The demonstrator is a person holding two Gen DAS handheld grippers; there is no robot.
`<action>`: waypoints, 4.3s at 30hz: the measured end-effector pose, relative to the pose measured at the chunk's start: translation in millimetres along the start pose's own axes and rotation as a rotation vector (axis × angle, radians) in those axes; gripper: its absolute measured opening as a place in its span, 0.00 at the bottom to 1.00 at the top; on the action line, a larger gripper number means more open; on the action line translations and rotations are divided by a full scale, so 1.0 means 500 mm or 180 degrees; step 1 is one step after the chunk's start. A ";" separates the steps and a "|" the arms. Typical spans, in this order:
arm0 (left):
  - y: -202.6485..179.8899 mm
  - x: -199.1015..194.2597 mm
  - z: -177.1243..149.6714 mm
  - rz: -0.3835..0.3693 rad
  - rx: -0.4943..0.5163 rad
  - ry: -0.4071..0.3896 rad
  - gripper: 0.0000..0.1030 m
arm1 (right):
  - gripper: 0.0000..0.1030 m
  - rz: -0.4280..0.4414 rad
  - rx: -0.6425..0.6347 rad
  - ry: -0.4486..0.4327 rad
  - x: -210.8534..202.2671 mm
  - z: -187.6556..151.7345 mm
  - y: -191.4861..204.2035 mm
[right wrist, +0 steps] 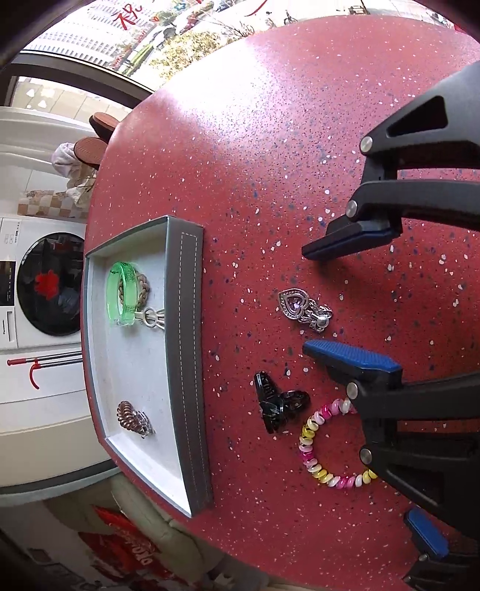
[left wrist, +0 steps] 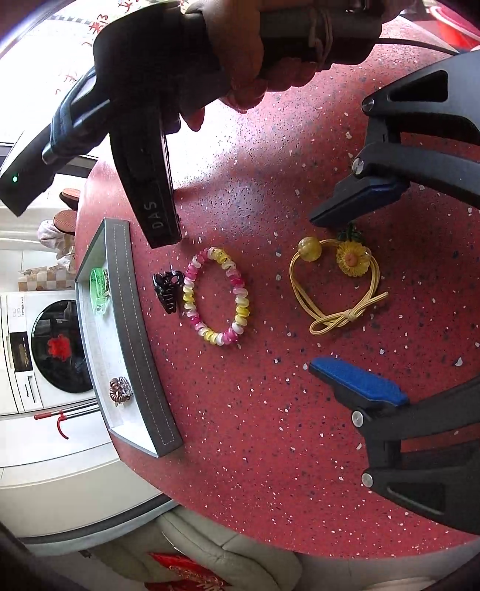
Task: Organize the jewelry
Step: 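Grasp the yellow cord hair tie with the left tool while the right tool grasps the purple-stone pendant, then carry the yellow hair tie and purple-stone pendant with both tools into the tray, then open the right tool to release the pendant while the left tool releases the hair tie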
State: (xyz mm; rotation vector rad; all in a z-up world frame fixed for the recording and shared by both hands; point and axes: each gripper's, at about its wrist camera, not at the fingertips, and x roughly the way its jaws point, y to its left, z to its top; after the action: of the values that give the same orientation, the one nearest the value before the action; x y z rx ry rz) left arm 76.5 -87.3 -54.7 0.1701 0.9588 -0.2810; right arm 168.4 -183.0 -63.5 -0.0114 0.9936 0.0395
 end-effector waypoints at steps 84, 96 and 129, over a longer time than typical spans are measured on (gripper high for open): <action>0.295 0.198 0.400 0.0087 -0.0407 -0.0219 0.24 | 0.16 0.0647 0.0272 -0.0022 0.122 0.286 0.012; 0.271 0.216 0.390 0.0267 -0.0227 -0.0180 0.24 | 0.16 0.0605 0.0277 0.0079 0.148 0.268 0.015; 0.241 0.159 0.401 0.0481 -0.0186 -0.0414 0.24 | 0.56 0.0687 0.0466 -0.0228 0.037 0.249 -0.025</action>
State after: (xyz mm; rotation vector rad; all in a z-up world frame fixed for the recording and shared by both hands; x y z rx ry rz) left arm 313.4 -38.7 -4.5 0.1679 0.8197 -0.1234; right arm 283.2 -191.6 -11.2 0.2302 0.9209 0.1636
